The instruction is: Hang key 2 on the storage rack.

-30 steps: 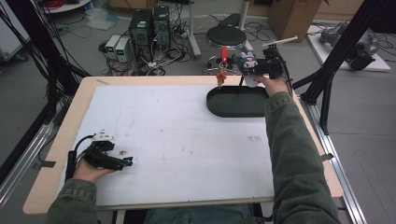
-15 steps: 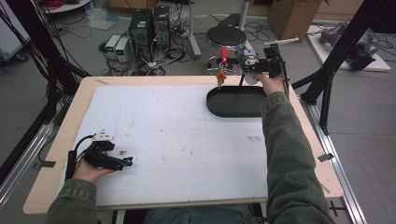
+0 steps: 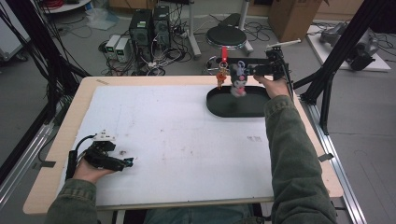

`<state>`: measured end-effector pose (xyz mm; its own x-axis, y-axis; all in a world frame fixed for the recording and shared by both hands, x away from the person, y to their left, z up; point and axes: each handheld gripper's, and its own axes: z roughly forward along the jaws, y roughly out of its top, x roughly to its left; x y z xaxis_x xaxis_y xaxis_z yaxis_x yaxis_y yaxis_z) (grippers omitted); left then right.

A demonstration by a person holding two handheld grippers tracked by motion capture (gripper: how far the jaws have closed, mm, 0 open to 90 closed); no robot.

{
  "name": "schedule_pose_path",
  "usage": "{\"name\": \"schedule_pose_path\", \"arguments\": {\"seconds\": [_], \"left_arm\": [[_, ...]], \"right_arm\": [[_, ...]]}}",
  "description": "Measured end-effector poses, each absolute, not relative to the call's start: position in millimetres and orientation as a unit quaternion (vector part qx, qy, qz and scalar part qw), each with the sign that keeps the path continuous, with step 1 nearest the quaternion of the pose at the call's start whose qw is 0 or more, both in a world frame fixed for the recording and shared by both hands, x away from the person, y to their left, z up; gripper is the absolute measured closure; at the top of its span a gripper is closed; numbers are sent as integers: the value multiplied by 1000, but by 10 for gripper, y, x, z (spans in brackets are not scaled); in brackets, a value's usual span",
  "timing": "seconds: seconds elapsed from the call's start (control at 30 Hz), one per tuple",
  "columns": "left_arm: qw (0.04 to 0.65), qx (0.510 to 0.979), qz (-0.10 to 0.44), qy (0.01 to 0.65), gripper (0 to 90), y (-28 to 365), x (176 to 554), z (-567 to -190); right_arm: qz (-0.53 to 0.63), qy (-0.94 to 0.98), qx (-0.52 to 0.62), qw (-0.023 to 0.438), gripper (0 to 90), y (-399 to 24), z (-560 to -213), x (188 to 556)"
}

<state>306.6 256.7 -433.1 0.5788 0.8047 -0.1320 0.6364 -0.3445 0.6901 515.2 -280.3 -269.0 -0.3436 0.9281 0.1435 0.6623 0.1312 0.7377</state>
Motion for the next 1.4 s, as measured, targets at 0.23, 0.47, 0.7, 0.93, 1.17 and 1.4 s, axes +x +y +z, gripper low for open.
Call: {"name": "schedule_pose_path", "arguments": {"seconds": [0.23, 0.47, 0.7, 0.93, 1.17, 1.4], "left_arm": [[361, 812, 118, 442, 17, 2570, 3063, -4325], [362, 811, 131, 440, 17, 2559, 3036, -4306], [369, 807, 135, 441, 17, 2559, 3019, -4290], [368, 807, 136, 441, 17, 2557, 3020, -4295], [369, 805, 137, 445, 17, 2579, 3014, -4305], [366, 807, 135, 444, 17, 2578, 3012, -4307]], "right_arm": [[375, 761, 499, 178, 6, -2654, -2650, 5047], [376, 774, 476, 179, 6, -2548, -2555, 4866], [385, 778, 460, 184, 6, -2596, -2581, 4624], [415, 769, 459, 157, 6, -2698, -2782, 4390], [425, 768, 446, 173, 6, -2737, -2909, 4225], [427, 768, 442, 183, 6, -2718, -3120, 4075]]}}
